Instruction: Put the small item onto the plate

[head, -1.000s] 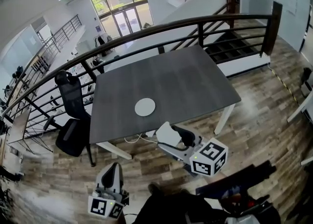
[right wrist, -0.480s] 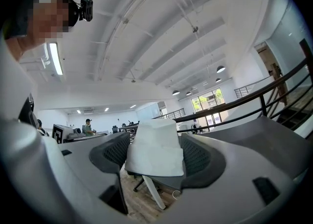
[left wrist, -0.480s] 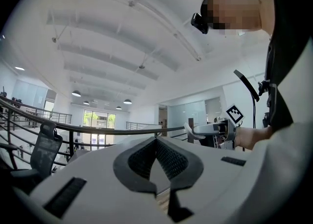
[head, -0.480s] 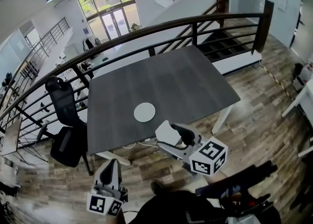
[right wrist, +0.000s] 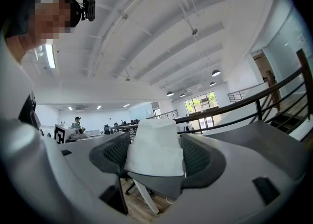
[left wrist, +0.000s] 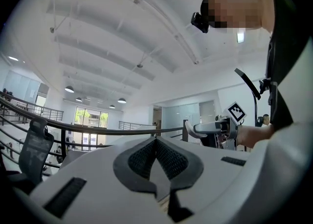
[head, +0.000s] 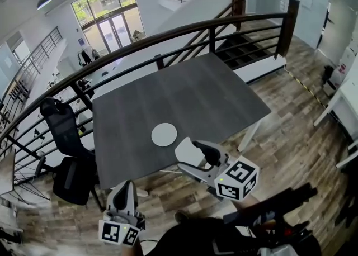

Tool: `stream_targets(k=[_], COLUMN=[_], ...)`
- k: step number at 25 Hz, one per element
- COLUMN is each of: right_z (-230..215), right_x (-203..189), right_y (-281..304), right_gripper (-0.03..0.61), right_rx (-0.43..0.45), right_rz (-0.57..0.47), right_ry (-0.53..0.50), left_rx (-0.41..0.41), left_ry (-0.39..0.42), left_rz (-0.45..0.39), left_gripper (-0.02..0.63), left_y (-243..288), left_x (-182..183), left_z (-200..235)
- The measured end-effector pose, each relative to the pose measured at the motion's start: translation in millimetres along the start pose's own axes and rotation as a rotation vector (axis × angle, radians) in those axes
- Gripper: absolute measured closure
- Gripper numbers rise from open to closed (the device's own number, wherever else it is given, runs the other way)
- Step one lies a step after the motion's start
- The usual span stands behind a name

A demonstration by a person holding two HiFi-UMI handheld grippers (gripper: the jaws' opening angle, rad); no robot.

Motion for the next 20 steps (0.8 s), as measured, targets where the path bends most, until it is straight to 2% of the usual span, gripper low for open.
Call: stream_targets(k=[8, 14, 17, 20], right_z=[8.8, 16.9, 16.3, 13.0], right_x=[1.3, 1.8, 1.0, 7.3], right_y=[43.3, 72.0, 80.2, 89.9], right_gripper=[0.247, 0.247, 0.247, 0.247], right_rx=[-0.054, -0.1, -0.118, -0.116], right_rz=[-0.022, -0.026, -0.01, -0.01], right_ry=[-0.004, -0.027, -0.038, -0.055], left_rx=[-0.049, -0.092, -0.098, -0.083], left_ry=[0.006, -0.021, -0.053, -0.033], left_rz=[-0.017, -0.036, -0.052, -0.063], left_gripper=[0.609, 0.609, 0.609, 0.609], left_y=[8.1, 11.4, 11.7, 13.5], left_x=[-3.3, -10.7, -5.7, -0.2], left_z=[54.3, 86.4, 94.2, 103.6])
Point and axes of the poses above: the fingertips, and each gripper's own axes: y forward along the fingers, z to its left, x out of its top, the point moved 2 cm from there along -y, backward along the fingers, and after that the axes turned 7 degrees about y, right-handed, at the moved point
